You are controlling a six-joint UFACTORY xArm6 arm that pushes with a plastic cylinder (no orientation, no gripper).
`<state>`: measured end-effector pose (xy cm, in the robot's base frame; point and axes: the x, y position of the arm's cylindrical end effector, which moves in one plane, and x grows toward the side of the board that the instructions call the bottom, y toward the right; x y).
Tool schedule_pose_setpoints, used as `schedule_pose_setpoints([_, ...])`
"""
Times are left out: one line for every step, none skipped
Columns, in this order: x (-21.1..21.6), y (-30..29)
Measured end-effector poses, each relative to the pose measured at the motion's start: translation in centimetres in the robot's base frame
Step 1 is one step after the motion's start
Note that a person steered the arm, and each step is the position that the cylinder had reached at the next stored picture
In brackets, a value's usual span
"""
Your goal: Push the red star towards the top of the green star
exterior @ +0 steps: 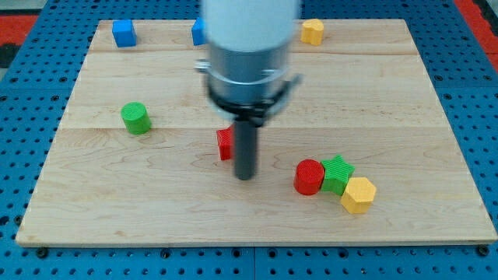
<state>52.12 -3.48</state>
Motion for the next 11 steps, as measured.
schedule_pose_setpoints([-4.0, -3.8])
schedule_pose_setpoints([-4.9, -0.5])
schedule_pose_setpoints([-4.9, 8.8])
schedule_pose_setpoints([-4.8, 10.6])
schedule_pose_setpoints([-4.8, 11.2])
schedule_pose_setpoints([-4.8, 12.4])
schedule_pose_setpoints([-5.1, 12.4])
schedule_pose_setpoints([-5.2, 12.4])
schedule_pose_setpoints([-6.0, 14.9])
schedule_pose_setpoints([-9.3, 18.8])
schedule_pose_setpoints([-13.1, 22.9])
